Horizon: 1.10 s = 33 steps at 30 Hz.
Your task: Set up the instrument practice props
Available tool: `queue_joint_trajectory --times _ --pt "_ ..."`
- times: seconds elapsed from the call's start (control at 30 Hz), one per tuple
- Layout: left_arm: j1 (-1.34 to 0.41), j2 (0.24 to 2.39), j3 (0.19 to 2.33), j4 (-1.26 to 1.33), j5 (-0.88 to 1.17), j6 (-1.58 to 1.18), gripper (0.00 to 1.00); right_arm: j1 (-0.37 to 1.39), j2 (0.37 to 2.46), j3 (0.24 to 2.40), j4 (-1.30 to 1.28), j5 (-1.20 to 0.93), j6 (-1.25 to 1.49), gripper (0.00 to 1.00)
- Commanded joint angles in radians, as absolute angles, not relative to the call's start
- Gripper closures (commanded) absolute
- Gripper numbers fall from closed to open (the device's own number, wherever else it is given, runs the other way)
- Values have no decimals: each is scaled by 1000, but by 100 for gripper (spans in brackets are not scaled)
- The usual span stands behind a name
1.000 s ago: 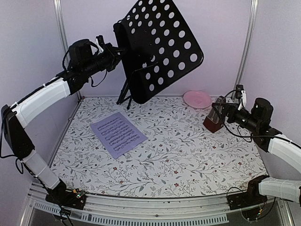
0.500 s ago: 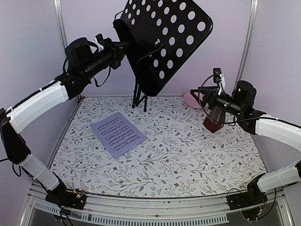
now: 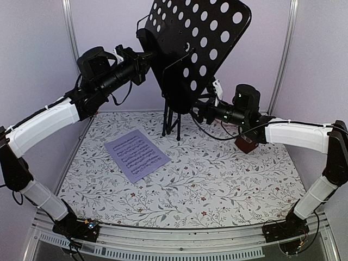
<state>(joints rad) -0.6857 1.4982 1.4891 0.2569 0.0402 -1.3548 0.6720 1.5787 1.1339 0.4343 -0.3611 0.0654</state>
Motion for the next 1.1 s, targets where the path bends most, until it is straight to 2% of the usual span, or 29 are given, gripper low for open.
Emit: queue_joint_trajectory --times 0.0,0.43,0.87,0.97,1.07 --pt "-701 1408 1537 632 21 -1422 100 698 1639 1202 445 -313 -32 28" --pt "-710 1401 1521 655 24 -1443 100 731 1761 1326 466 -246 -149 41" --pt "-710 1398 1479 693 25 -1486 100 730 1774 1347 471 -222 -177 79" --pt "-709 1394 1468 689 12 -1484 100 731 1755 1339 468 -221 -162 100" --pt "-701 1391 1445 689 -1 -1492 100 731 1725 1322 462 -228 -145 100"
